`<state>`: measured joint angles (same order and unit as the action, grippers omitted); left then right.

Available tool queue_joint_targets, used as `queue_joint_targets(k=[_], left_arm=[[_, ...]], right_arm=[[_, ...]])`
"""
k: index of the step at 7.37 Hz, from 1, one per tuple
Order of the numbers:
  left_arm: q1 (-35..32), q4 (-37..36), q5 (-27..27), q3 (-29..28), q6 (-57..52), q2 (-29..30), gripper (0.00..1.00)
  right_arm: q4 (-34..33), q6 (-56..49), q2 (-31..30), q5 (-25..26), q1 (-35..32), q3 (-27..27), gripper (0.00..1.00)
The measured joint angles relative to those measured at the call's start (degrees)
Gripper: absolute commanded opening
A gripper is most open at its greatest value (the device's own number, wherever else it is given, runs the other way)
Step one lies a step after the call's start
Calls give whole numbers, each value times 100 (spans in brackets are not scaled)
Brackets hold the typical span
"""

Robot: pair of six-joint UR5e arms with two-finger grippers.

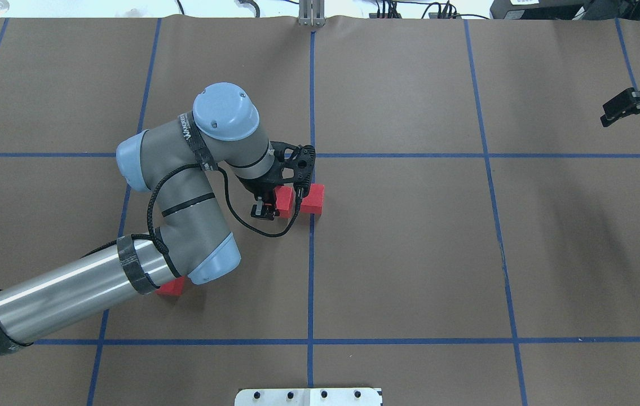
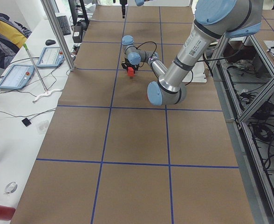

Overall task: Form red blocks into L shape at center
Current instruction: 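Carry the red cube with the left gripper beside the center cube, then lower the cube next to the center cube and open the left gripper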

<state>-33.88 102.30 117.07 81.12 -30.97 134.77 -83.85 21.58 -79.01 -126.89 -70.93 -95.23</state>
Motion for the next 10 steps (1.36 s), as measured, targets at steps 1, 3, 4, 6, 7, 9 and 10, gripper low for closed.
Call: queue_joint_targets(k=[1, 3, 4, 6, 7, 9, 10], left_arm=[[8, 0, 0, -33, 16, 34, 6], [8, 0, -5, -69, 33, 77, 6], [5, 2, -7, -132, 59, 115, 6], [4, 8, -9, -339, 122, 252, 6], [4, 9, -9, -380, 145, 279, 7], [4, 9, -9, -403, 167, 293, 7], [4, 9, -9, -408, 203, 295, 7]], right_arm=[[0, 3, 0, -1, 0, -3, 99], [0, 4, -6, -2, 0, -3, 99], [0, 3, -8, -2, 0, 0, 99], [0, -3, -14, -2, 0, 0, 99], [0, -4, -25, -4, 0, -3, 99], [0, -5, -40, -5, 0, -10, 99], [0, -5, -43, -8, 0, -11, 99]])
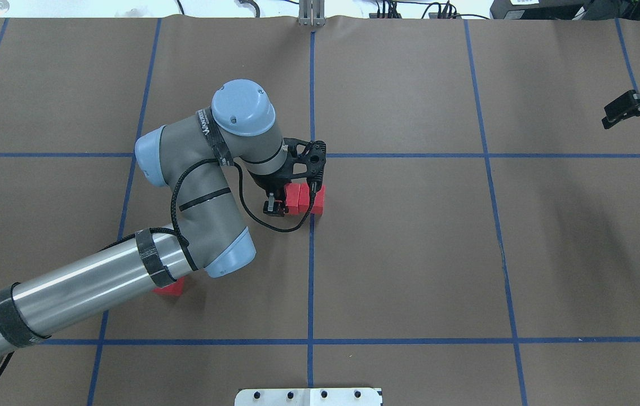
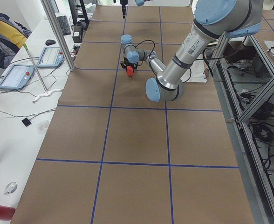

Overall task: Form red blocks into L shape at center
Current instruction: 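Lower the cube next to the center cube and open the left gripper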

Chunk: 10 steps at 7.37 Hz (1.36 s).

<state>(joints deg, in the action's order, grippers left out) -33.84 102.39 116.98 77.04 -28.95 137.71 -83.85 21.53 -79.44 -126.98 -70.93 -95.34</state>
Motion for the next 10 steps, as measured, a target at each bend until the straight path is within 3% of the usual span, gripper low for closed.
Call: queue_joint_targets(k=[10], left_arm=[[9, 233, 0, -225, 325, 63, 20]], right_arm=[[0, 2, -19, -3, 0, -47, 99]])
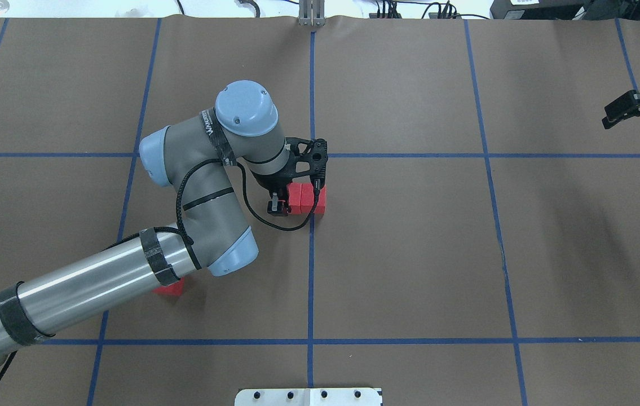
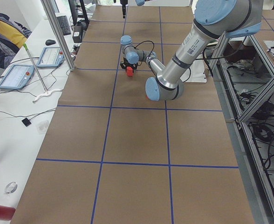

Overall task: Form red blocks into L shape at center
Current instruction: 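Lower the cube next to the center cube and open the left gripper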

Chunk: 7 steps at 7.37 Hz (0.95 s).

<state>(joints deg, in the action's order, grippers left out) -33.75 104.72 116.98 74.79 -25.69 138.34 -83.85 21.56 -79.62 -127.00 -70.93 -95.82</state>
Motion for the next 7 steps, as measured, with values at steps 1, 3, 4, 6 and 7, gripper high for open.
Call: queue_joint_targets(k=[1, 3, 4, 6, 7], left_arm=[[0, 51, 0, -26, 13, 0, 22], [0, 85, 0, -40, 19, 3, 37], [0, 92, 0, -42, 20, 4, 53], [1, 100, 0, -36, 36, 6, 99], [13, 105, 0, -31, 65, 7, 100]], right_arm=[[0, -2, 0, 0, 0, 0, 99], [0, -1, -1, 0, 0, 0, 99], [0, 1, -1, 0, 0, 2, 99], [0, -2, -1, 0, 0, 2, 99], [0, -2, -1, 0, 0, 2, 99]])
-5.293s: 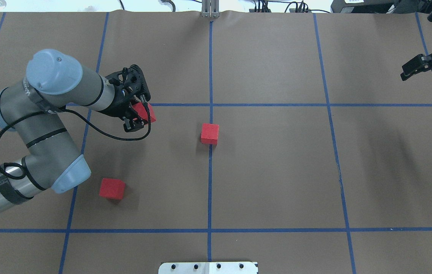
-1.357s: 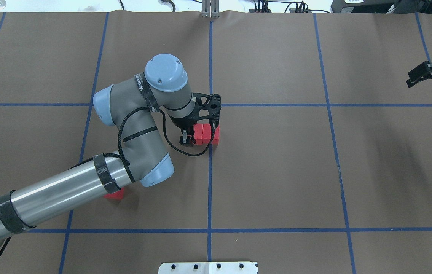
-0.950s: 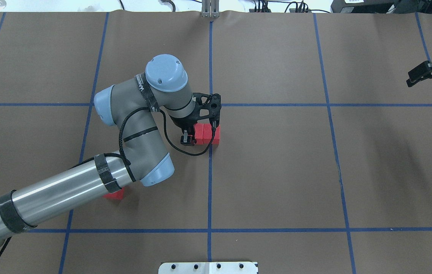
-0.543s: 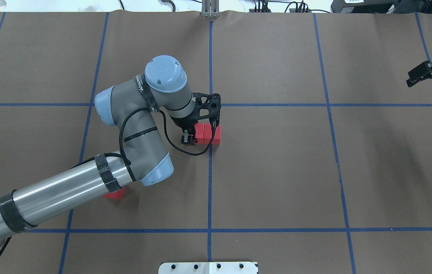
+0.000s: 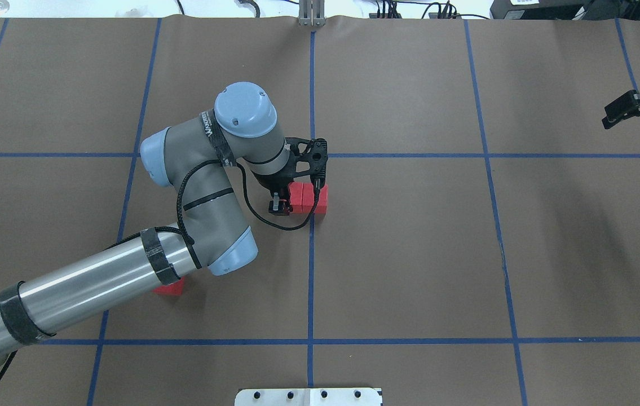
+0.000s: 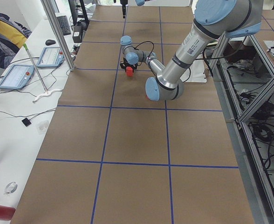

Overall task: Form red blocks into L shape at center
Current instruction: 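Lower the cube next to the center cube and open the left gripper, then lift the left gripper and move it to the nearer red cube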

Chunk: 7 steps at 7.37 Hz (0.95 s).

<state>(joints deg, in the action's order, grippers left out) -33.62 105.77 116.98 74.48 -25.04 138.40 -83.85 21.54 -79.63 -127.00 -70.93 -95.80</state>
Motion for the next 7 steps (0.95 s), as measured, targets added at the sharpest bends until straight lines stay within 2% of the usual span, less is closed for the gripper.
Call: queue_joint_targets(k=[4, 7], left_arm=[[47, 101, -5, 45, 364, -15, 100], [-7, 78, -14, 350, 588, -38, 100]], right_arm=[[0, 0, 8, 0, 5, 0, 99], [2, 0, 18, 0, 6, -7, 99]])
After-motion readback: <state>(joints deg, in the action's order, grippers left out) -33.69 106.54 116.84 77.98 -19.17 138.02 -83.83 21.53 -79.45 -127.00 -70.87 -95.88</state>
